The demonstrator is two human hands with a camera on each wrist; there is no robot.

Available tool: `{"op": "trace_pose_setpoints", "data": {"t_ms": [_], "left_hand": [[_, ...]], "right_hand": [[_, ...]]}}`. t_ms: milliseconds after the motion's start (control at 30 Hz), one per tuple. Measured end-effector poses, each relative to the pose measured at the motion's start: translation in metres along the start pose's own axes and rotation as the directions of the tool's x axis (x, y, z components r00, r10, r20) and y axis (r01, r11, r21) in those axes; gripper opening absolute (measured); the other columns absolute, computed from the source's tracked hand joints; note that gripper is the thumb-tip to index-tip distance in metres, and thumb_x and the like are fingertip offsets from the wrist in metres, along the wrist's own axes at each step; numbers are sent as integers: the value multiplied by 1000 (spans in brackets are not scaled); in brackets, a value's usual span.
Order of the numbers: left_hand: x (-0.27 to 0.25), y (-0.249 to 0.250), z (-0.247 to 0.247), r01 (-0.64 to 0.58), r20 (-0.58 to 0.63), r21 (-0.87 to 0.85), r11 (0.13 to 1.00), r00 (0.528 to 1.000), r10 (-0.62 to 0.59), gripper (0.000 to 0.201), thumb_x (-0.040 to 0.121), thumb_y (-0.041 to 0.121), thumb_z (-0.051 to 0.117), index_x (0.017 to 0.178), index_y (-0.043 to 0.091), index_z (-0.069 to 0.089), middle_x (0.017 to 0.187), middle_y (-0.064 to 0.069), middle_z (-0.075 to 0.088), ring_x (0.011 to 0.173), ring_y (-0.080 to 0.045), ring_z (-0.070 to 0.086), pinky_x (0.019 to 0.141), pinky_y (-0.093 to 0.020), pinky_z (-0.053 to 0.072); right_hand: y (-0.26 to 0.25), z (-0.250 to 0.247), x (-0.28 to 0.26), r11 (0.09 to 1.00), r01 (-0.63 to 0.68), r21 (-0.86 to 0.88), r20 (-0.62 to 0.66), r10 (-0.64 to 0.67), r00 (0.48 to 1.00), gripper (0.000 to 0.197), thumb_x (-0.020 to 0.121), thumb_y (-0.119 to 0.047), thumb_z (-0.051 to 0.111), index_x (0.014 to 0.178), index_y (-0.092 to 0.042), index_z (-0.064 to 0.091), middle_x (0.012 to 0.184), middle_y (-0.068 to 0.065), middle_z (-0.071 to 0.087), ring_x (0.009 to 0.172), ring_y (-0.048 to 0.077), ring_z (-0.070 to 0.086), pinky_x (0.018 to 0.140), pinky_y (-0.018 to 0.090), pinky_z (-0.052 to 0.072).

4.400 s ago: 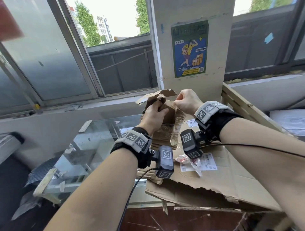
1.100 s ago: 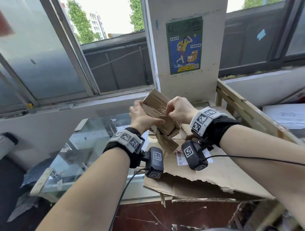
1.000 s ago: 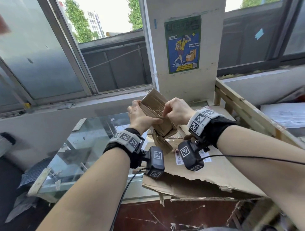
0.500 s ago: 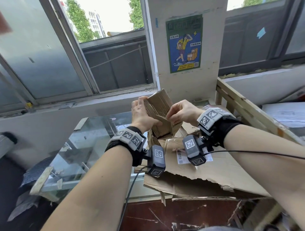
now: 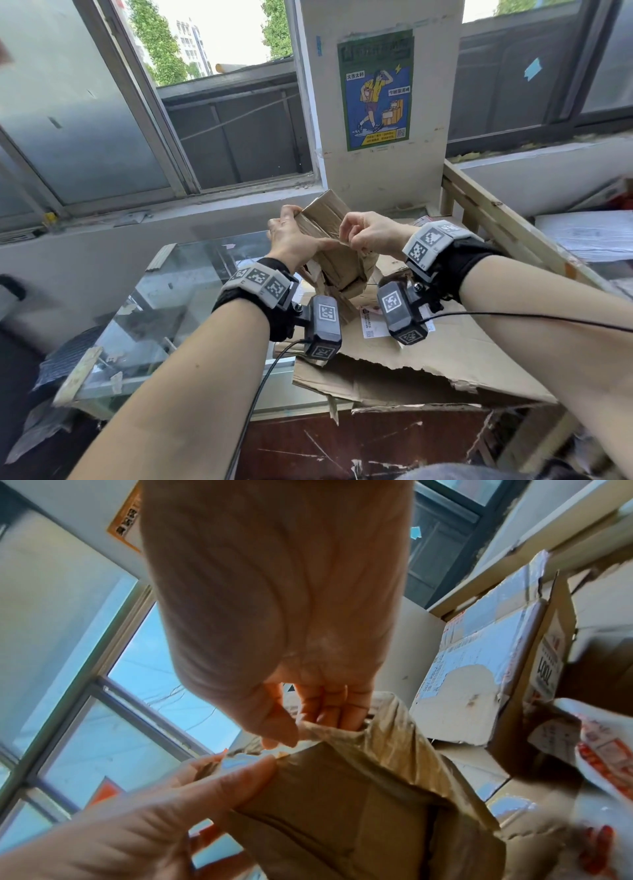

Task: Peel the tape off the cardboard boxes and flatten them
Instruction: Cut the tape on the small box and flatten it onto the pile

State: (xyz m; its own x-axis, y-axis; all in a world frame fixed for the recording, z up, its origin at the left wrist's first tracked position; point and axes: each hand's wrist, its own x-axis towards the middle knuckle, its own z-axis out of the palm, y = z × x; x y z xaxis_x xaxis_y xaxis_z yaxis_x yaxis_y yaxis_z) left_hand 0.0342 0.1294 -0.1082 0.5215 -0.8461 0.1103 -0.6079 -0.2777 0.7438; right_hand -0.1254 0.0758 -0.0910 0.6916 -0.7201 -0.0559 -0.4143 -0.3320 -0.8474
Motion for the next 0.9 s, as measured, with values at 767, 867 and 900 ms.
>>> {"op": "trace_pose_setpoints", "data": {"t_ms": [767,867,900], "left_hand": [[-3,-2,9,-105,109,47,993,989,99,81,53,37,93,119,25,47,117,-1,56,113,-22,52,99,-41,47],[-3,-1,10,-127,113,52,991,986,121,80,55,33,92,121,22,48,116,-1,58,112,-21,54,99,-38,46],[-4,0,12,-134,119,56,989,985,126,79,56,32,92,121,21,48,116,0,58,112,-20,54,99,-37,46]], "right_hand": [[-15,2,3,649,143,-747,80,-126,989,26,88,-30,65,93,-5,68,93,1,47,84,14,42,66,17,27],[-9,0,3,673,131,-728,76,-110,991,22,89,-28,63,77,-10,65,93,1,46,86,14,43,70,18,30],[-7,0,3,687,116,-717,69,-96,993,22,89,-27,63,72,-14,61,94,0,45,88,14,44,74,22,34]]}}
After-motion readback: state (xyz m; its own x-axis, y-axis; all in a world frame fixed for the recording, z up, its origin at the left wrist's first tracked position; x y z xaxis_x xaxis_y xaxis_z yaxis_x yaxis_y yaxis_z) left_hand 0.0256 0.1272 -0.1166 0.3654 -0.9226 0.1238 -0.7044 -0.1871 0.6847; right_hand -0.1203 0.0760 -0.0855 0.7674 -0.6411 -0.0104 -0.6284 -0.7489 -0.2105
